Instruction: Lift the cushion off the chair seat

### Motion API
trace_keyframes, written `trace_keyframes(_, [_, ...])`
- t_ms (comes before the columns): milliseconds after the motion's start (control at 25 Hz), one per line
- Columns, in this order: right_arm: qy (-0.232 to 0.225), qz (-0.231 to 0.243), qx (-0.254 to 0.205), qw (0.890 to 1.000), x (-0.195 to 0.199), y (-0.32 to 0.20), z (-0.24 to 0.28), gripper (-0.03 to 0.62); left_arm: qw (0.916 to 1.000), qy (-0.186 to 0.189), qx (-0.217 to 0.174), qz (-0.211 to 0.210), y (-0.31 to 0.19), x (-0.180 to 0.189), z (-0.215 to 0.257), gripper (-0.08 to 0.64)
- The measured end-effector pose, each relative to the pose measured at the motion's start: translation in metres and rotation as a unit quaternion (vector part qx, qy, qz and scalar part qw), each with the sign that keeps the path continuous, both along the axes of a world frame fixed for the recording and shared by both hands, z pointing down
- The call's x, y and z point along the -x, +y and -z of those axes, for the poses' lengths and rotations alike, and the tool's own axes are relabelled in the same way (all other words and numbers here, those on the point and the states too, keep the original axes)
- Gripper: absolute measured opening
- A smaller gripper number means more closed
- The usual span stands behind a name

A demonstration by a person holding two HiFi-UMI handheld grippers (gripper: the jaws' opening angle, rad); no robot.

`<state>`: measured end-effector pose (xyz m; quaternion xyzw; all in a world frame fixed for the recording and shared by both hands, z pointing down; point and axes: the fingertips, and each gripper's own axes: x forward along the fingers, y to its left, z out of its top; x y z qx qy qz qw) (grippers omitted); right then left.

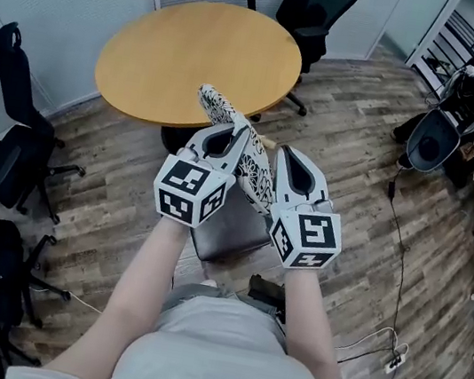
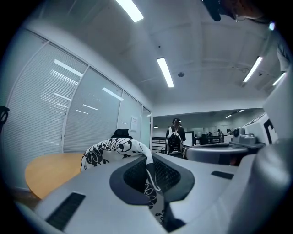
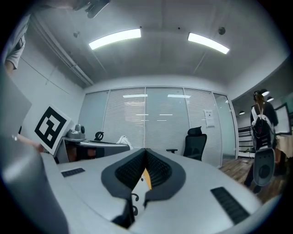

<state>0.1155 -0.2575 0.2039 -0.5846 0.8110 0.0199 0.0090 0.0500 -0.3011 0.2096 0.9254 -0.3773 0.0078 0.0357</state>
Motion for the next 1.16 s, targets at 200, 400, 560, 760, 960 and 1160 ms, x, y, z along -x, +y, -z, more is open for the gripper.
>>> trace_keyframes(200, [0.012,0.004,-0.01,1.0,0.007,0.003,0.009,0.026,0.9998,0.017,-0.01,0.006,0.003,0.001,0.014,0.014])
trace_keyframes(400, [0.018,0.004,-0.021,1.0,0.006,0.006,0.019,0.026,0.9994,0.032,-0.015,0.004,0.009,-0.002,0.024,0.014])
trace_keyframes(560, [0.019,0.004,-0.029,0.999,0.007,0.008,0.023,0.026,0.9989,0.044,-0.018,0.003,0.014,0.0,0.03,0.014])
trace_keyframes(760, [0.027,0.003,-0.051,0.998,0.012,0.011,0.031,0.026,0.9982,0.047,-0.038,0.005,0.018,0.005,0.041,0.014])
trace_keyframes(960, [0.032,-0.006,-0.061,0.998,0.009,0.015,0.039,0.026,0.9969,0.044,-0.064,0.008,0.026,0.006,0.05,0.014])
trace_keyframes(1160, [0.03,-0.009,-0.063,0.997,0.007,0.018,0.042,0.026,0.9949,0.037,-0.092,0.018,0.033,0.009,0.056,0.014])
